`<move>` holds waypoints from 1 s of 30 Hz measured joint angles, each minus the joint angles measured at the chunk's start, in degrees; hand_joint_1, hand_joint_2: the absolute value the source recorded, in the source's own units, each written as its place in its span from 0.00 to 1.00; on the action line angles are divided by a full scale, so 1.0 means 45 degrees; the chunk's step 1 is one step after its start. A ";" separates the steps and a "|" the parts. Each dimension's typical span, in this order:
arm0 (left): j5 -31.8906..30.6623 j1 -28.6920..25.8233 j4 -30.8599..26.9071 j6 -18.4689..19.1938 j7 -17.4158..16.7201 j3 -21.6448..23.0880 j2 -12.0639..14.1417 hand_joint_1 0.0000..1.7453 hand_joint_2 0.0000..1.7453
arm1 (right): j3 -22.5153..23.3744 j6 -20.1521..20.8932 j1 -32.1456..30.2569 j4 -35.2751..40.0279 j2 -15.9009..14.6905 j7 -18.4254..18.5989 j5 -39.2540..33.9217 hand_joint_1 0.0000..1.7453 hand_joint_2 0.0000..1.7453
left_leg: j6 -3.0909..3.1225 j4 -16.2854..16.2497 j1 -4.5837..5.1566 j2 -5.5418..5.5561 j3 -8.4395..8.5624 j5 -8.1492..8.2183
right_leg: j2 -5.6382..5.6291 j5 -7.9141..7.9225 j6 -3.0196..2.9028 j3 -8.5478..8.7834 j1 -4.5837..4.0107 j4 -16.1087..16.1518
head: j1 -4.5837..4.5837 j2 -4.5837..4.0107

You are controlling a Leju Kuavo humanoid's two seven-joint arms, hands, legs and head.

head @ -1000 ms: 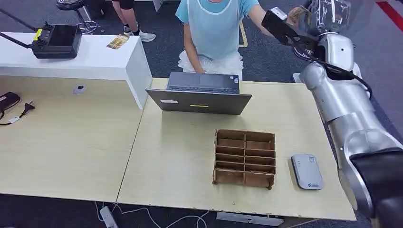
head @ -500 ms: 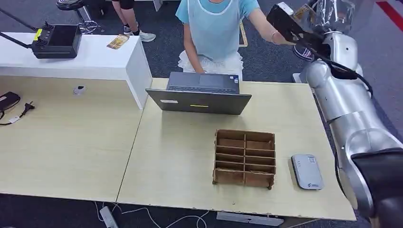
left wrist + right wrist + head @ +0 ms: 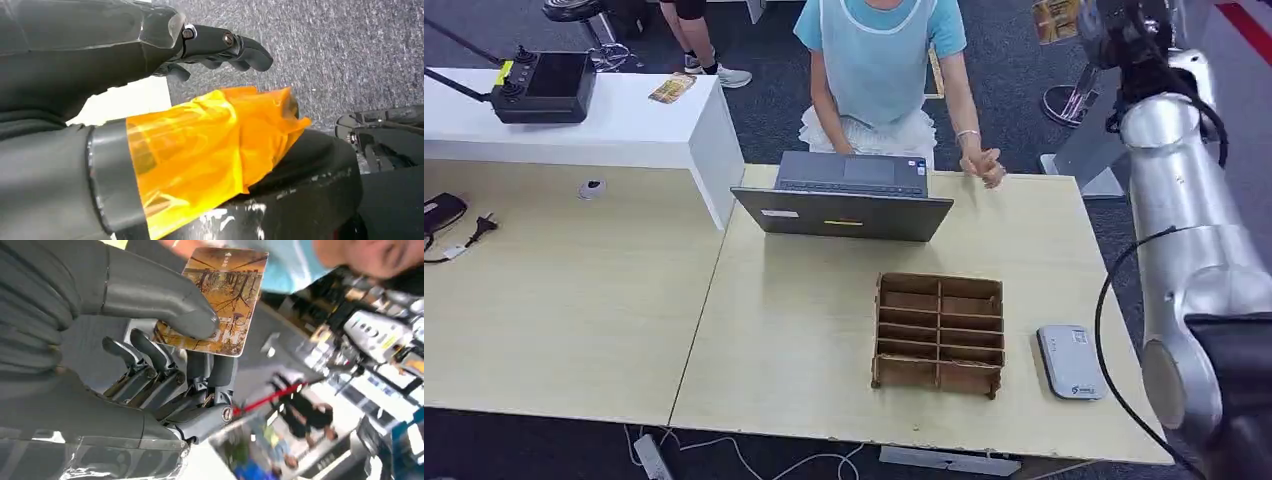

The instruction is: Pass the card to the sensor for recognition and then transmit it.

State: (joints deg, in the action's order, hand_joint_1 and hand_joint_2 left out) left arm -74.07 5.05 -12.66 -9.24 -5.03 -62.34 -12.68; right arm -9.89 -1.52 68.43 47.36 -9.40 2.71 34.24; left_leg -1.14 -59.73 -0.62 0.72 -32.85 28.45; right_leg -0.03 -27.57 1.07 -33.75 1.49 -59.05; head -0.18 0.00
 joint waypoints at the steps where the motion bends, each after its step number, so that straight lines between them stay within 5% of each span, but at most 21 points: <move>1: 0.0039 -0.0004 0.0000 -0.0020 0.0000 -0.0005 -0.0019 0.00 0.00 | 0.0216 0.0226 0.0042 -0.0010 -0.0049 -0.0063 -0.0520 1.00 1.00 | 0.0000 0.0000 0.0000 0.0000 0.0000 0.0000 | 0.0000 0.0000 0.0000 0.0000 0.0000 0.0000 | 0.0005 0.0000; 9: 0.0204 -0.0003 0.0000 -0.0141 0.0000 -0.0049 -0.0053 0.00 0.00 | 0.1410 0.1863 0.0295 -0.0476 -0.0759 -0.0427 -0.3036 1.00 1.00 | 0.0001 -0.0005 0.0001 -0.0003 0.0000 0.0001 | -0.0003 0.0001 0.0001 -0.0002 0.0001 0.0001 | 0.0005 0.0000; 18: 0.0520 -0.0012 0.0000 -0.0238 0.0030 -0.0214 -0.0087 0.00 0.00 | 0.1769 0.5666 0.0278 -0.1214 -0.2163 -0.0928 -0.6523 1.00 1.00 | 0.0001 -0.0007 0.0001 0.0005 -0.0005 0.0002 | 0.0005 0.0000 0.0001 -0.0004 0.0001 0.0002 | 0.0000 0.0000; 26: 0.0544 -0.0012 0.0000 -0.0253 0.0044 -0.0340 -0.0102 0.00 0.00 | 0.1755 0.6049 -0.0009 -0.1292 -0.2949 -0.0908 -0.7674 1.00 1.00 | 0.0000 -0.0004 0.0001 -0.0004 -0.0008 0.0005 | -0.0005 0.0000 0.0001 -0.0014 0.0001 0.0002 | 0.0000 0.0000; 30: 0.0603 -0.0015 0.0000 -0.0301 0.0122 -0.0394 -0.0107 0.00 0.00 | 0.1667 0.6997 -0.0397 -0.1156 -0.3474 -0.0748 -0.9546 1.00 1.00 | 0.0002 -0.0010 -0.0002 0.0024 -0.0007 0.0002 | 0.0021 0.0000 0.0001 -0.0019 -0.0002 0.0003 | 0.0005 0.0000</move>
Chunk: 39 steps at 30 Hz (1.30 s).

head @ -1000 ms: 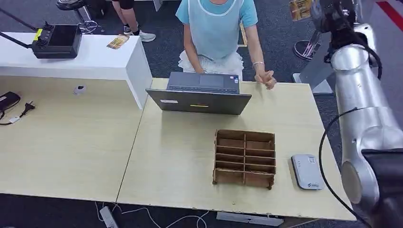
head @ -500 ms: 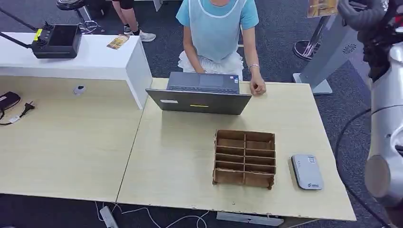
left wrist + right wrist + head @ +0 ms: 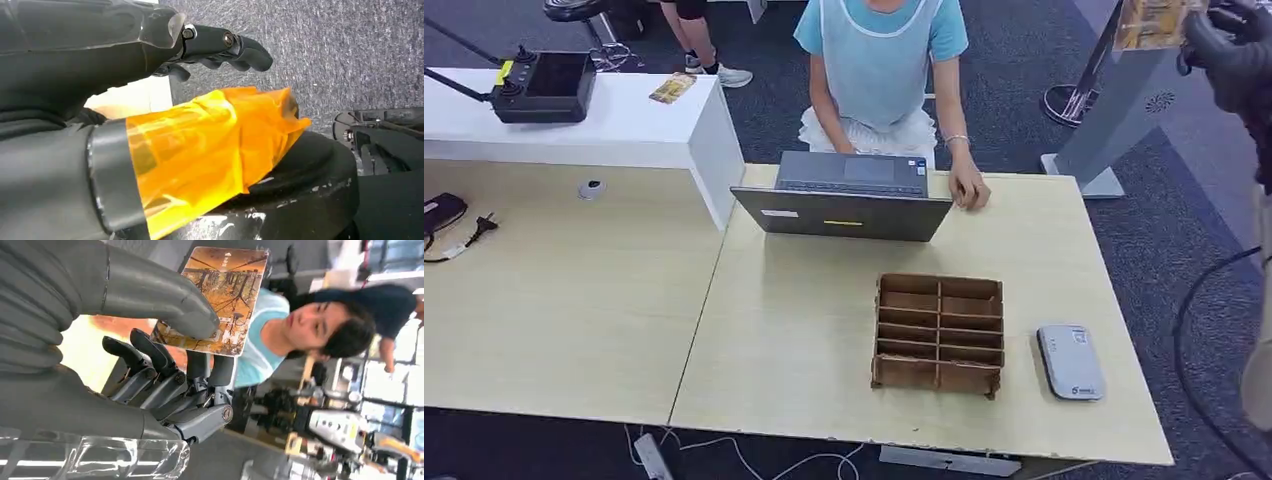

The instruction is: Pass the card to the sensor for recognition and then transmit it.

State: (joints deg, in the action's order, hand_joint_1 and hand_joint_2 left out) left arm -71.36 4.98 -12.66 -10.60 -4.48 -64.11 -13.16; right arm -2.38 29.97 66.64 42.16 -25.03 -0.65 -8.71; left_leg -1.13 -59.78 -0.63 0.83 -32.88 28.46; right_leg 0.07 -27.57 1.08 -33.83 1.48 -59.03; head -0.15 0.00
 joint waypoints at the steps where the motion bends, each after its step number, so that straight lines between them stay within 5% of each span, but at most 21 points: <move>1: 0.0054 -0.0003 0.0000 0.0000 0.0024 -0.0029 0.0000 0.00 0.00 | -0.0039 0.0350 -0.0217 0.0122 -0.0248 0.0063 -0.0631 1.00 1.00 | 0.0000 -0.0004 0.0001 0.0012 -0.0006 0.0000 | 0.0008 0.0000 0.0000 -0.0002 0.0001 0.0000 | -0.0005 0.0000; 9: 0.0316 -0.0119 0.0000 -0.0039 0.0102 -0.0257 0.0000 0.00 0.00 | -0.0670 0.1344 -0.2668 0.1450 -0.3266 0.0238 -0.5052 1.00 1.00 | 0.0048 -0.0017 0.0008 0.0045 -0.0050 0.0038 | 0.0051 -0.0015 0.0021 0.0002 0.0005 0.0018 | 0.0000 0.0000; 16: 0.0311 -0.0132 0.0000 -0.0107 0.0102 -0.0301 0.0015 0.00 0.00 | -0.0743 0.1281 -0.4953 0.2520 -0.4886 0.0053 -0.6102 1.00 1.00 | 0.0068 -0.0015 0.0010 0.0021 -0.0042 0.0052 | 0.0030 -0.0016 0.0023 -0.0003 0.0008 0.0020 | -0.0009 0.0000; 39: 0.0078 -0.0125 0.0000 -0.0141 0.0063 -0.0335 0.0083 0.00 0.00 | -0.0971 0.1086 -0.9039 0.4527 -0.6172 0.0097 -0.5986 1.00 1.00 | 0.0067 -0.0014 0.0010 0.0021 -0.0046 0.0050 | 0.0030 -0.0017 0.0024 -0.0003 0.0008 0.0020 | -0.0005 0.0000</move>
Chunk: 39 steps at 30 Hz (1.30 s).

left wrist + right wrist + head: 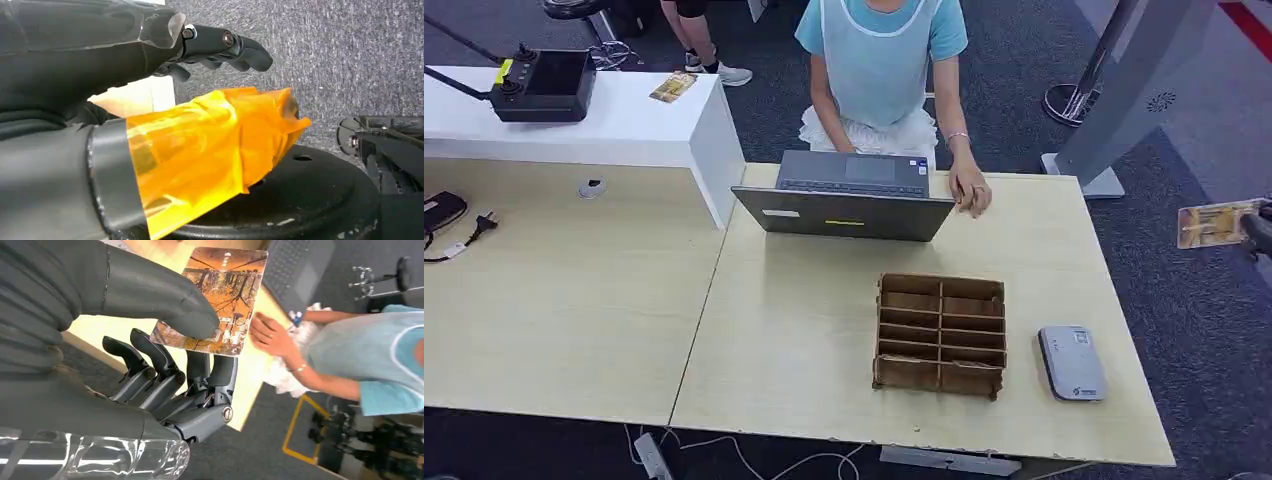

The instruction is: Pass the card to the sensor for recognition and then transmit it.

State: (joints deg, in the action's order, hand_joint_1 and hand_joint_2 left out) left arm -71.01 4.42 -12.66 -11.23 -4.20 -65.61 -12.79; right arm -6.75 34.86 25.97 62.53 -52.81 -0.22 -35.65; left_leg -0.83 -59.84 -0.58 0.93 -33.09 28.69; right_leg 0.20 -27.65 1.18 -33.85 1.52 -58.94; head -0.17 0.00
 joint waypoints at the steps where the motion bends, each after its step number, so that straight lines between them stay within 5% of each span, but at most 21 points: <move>1: 0.0000 0.0000 0.0000 0.0000 0.0000 0.0000 0.0005 0.00 0.00 | 0.0000 -0.0024 -0.0158 0.0053 -0.0019 0.0000 0.0073 1.00 1.00 | 0.0000 0.0000 0.0000 0.0000 0.0000 0.0000 | -0.0001 0.0000 0.0000 -0.0001 0.0000 0.0000 | 0.0000 0.0000; 18: -0.0078 0.0001 0.0000 0.0000 -0.0005 0.0000 0.0005 0.00 0.00 | 0.0000 -0.0416 -0.1459 0.0199 -0.0044 -0.0073 0.0964 1.00 1.00 | 0.0000 0.0001 0.0001 -0.0001 -0.0003 0.0000 | 0.0003 -0.0002 0.0001 0.0001 0.0000 0.0000 | 0.0000 0.0000; 39: -0.0199 0.0006 0.0000 0.0048 0.0058 0.0010 -0.0010 0.00 0.00 | 0.0000 -0.0733 -0.3134 -0.0102 0.1040 -0.0214 0.2360 1.00 1.00 | 0.0000 0.0007 0.0001 -0.0014 0.0002 0.0001 | -0.0007 -0.0003 0.0001 -0.0002 0.0001 0.0000 | -0.0005 0.0000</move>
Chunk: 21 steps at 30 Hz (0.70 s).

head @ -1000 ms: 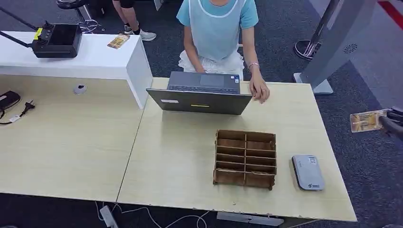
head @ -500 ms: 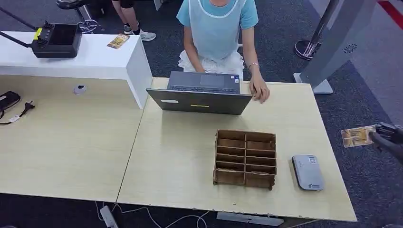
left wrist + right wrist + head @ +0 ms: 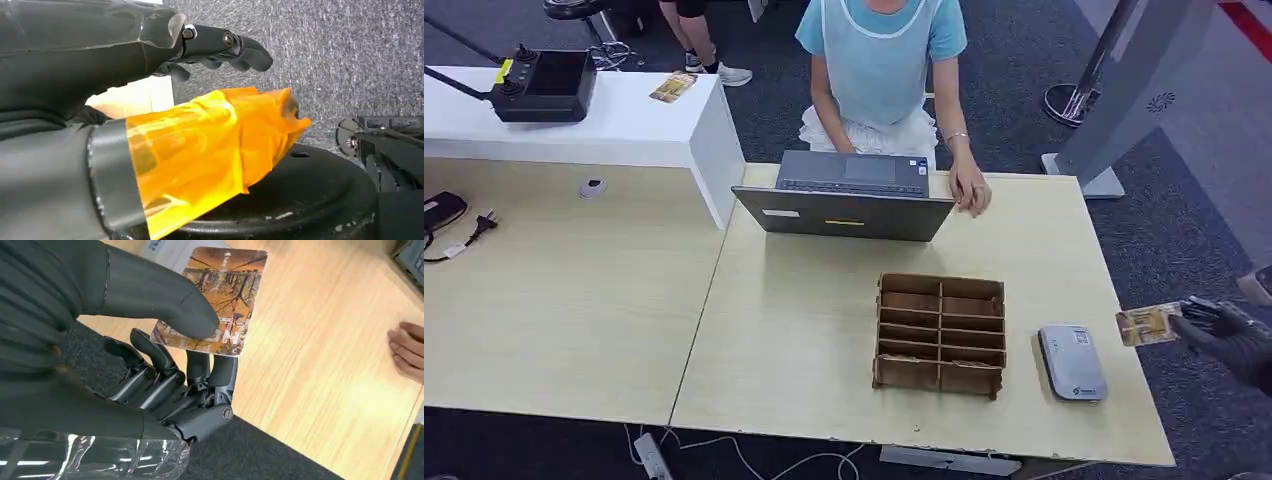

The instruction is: Pass the card to the sensor for recognition and then transmit it.

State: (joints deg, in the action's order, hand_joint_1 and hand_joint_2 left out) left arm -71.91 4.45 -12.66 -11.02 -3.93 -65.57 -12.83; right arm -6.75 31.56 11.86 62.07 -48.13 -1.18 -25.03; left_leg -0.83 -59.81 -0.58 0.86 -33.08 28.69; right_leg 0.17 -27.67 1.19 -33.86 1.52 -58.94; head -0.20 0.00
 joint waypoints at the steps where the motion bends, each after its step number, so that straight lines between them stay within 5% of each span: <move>1: 0.0000 0.0000 0.0000 0.0010 0.0000 0.0000 0.0000 0.00 0.00 | 0.0000 0.0010 -0.0001 -0.0015 0.0029 0.0005 0.0029 1.00 1.00 | 0.0000 0.0000 0.0000 -0.0001 0.0000 0.0000 | 0.0000 0.0000 0.0000 0.0000 0.0000 0.0000 | 0.0005 0.0000; 21: -0.0039 0.0006 0.0000 0.0049 -0.0082 0.0010 0.0005 0.00 0.00 | -0.0514 -0.0092 0.0225 -0.0559 0.0976 0.0263 0.1054 1.00 1.00 | -0.0001 0.0001 0.0000 -0.0001 -0.0003 -0.0001 | 0.0001 0.0000 0.0000 0.0001 0.0000 0.0000 | 0.0005 0.0000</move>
State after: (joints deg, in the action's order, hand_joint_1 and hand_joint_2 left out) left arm -72.09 4.47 -12.66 -10.80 -4.31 -65.53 -12.81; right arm -9.07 31.15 12.87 59.56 -43.74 0.00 -20.28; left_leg -0.84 -59.81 -0.58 0.86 -33.10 28.69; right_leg 0.18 -27.67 1.19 -33.85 1.52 -58.94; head -0.17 0.00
